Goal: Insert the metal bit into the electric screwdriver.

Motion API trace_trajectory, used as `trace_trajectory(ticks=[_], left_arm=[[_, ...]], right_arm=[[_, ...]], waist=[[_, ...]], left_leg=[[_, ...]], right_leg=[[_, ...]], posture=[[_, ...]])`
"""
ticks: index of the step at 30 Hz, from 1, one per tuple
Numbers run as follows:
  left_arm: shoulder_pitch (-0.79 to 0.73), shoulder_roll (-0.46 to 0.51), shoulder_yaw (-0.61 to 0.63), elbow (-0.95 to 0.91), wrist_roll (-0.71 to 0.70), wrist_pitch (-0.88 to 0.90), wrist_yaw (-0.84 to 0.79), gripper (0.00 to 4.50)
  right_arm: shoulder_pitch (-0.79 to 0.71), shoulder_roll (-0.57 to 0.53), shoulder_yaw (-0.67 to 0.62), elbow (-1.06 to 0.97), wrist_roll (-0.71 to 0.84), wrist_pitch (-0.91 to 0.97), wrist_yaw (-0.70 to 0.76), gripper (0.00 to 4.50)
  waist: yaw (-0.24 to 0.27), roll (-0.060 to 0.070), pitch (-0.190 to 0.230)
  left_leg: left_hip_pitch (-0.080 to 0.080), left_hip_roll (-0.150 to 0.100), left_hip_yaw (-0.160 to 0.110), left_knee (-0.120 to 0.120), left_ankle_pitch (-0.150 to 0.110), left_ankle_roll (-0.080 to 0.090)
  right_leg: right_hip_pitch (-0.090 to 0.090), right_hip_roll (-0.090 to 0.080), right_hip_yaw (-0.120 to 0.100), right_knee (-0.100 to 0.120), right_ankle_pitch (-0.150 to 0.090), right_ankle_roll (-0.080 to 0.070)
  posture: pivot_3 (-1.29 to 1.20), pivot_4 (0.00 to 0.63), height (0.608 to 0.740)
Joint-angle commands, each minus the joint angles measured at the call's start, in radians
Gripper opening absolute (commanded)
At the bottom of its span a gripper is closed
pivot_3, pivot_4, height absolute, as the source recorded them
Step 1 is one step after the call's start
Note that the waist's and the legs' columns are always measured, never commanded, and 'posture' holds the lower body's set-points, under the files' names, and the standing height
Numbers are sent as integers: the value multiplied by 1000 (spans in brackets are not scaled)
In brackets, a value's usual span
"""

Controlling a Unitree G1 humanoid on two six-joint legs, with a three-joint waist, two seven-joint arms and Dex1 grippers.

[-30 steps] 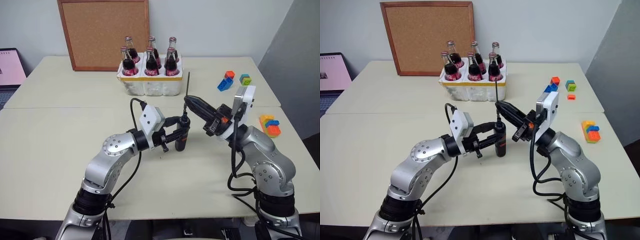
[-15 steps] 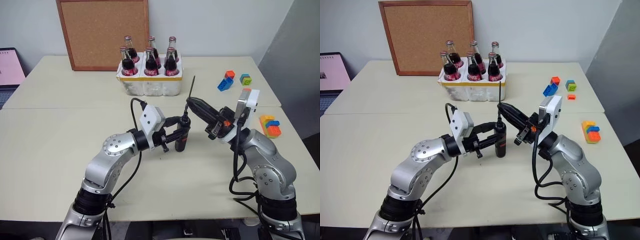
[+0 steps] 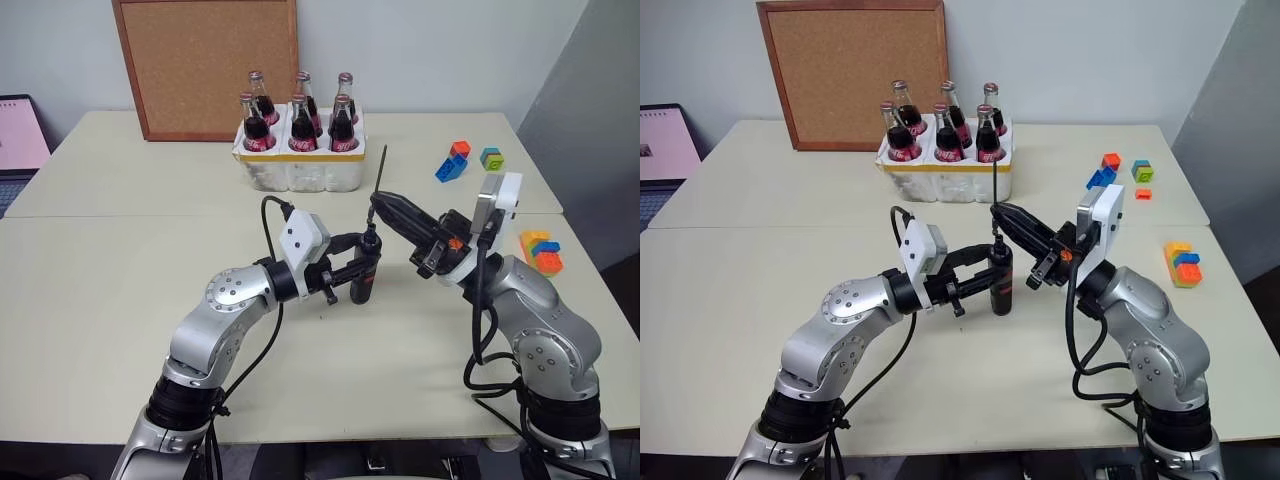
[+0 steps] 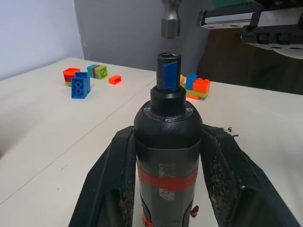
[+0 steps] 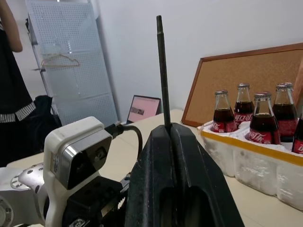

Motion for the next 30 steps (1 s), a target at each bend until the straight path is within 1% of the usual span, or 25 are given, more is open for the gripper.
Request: trace_trajectory(ticks=[1,18,23,30], left_arm=[[0,10,-3,-11,17,-2,6,1598],[5,13,-7,-13,22,-7,2,1598],[3,14,-7,-15,22,-7,2,1598],[5,13,-8,-20,22,-7,5,1598]], right_arm=[[-1,-16,-12,-34,13,-11,6,0],[22,-53,7,-20,-22,-29,30,0],[4,-85,45,-53,-25,36,3,0],[10,-99,62,-97,14,128,-44,0]], waist=[[0,0,0],[0,0,0],[0,0,0],[1,0,0]], left_leg=[[0,0,0,0,0,0],[0,0,0,0,0,0],[0,0,0,0,0,0],[0,0,0,0,0,0]], right_leg=[[0,0,0,0,0,0],[0,0,0,0,0,0],[0,0,0,0,0,0],[1,0,0,0,0,0]], posture=[[0,150,740],[0,150,740],[0,150,740],[0,150,740]])
